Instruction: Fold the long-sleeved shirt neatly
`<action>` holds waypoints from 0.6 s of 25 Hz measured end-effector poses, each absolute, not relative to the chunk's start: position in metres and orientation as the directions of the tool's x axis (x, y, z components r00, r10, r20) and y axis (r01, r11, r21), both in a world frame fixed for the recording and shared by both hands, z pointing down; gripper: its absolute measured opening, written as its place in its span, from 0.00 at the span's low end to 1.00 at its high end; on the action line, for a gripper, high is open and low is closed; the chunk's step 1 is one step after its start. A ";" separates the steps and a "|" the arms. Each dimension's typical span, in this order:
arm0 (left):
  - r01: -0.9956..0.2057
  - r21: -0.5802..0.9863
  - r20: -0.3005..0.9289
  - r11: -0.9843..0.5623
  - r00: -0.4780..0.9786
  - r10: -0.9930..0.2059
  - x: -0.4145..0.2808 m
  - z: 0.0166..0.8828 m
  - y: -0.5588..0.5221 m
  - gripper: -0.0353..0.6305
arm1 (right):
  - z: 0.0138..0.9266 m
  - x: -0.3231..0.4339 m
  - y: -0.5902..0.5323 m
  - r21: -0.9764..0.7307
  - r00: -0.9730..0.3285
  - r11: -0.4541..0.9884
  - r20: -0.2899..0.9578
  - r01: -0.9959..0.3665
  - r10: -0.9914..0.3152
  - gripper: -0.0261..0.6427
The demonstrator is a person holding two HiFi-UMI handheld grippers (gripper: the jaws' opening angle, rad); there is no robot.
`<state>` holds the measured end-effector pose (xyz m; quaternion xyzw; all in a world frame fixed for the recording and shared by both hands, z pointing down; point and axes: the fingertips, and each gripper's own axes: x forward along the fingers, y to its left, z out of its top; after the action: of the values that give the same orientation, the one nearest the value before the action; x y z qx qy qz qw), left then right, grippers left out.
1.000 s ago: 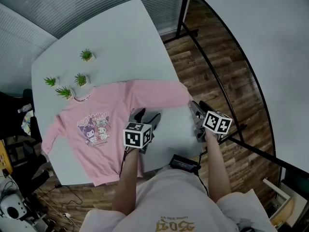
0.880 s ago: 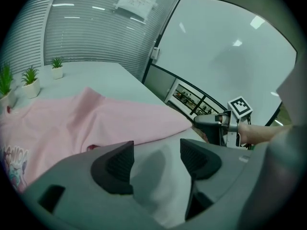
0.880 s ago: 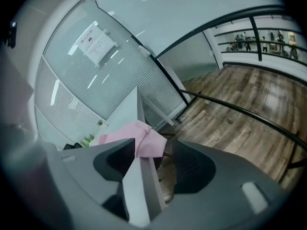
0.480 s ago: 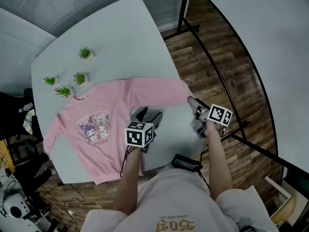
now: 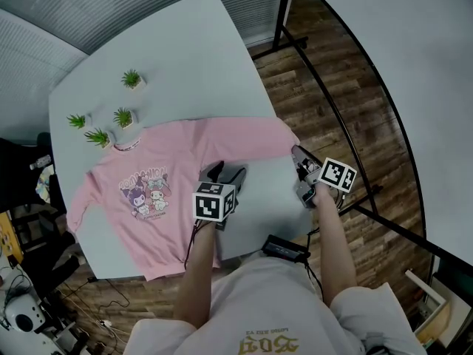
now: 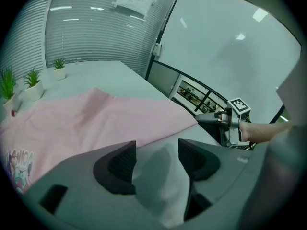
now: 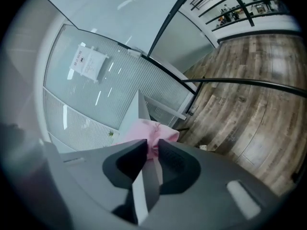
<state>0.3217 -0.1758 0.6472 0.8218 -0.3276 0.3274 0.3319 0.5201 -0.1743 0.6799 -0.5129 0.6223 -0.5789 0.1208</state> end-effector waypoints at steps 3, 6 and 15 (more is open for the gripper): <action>-0.768 0.304 0.759 -0.564 0.553 -0.344 0.320 0.647 -0.181 0.47 | 0.677 0.523 -0.173 -0.808 -0.416 -0.188 0.468 -0.558 -0.779 0.10; -0.775 0.291 0.767 -0.562 0.540 -0.347 0.319 0.652 -0.184 0.47 | 0.670 0.526 -0.173 -0.761 -0.378 -0.160 0.478 -0.629 -0.793 0.09; -0.766 0.300 0.770 -0.568 0.546 -0.331 0.313 0.649 -0.180 0.48 | 0.652 0.539 -0.168 -0.698 -0.291 -0.146 0.467 -0.701 -0.835 0.09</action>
<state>0.3131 -0.1802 0.6492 0.8183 -0.3351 0.3386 0.3217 0.5389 -0.1679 0.6523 -0.5911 0.6498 -0.4726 0.0710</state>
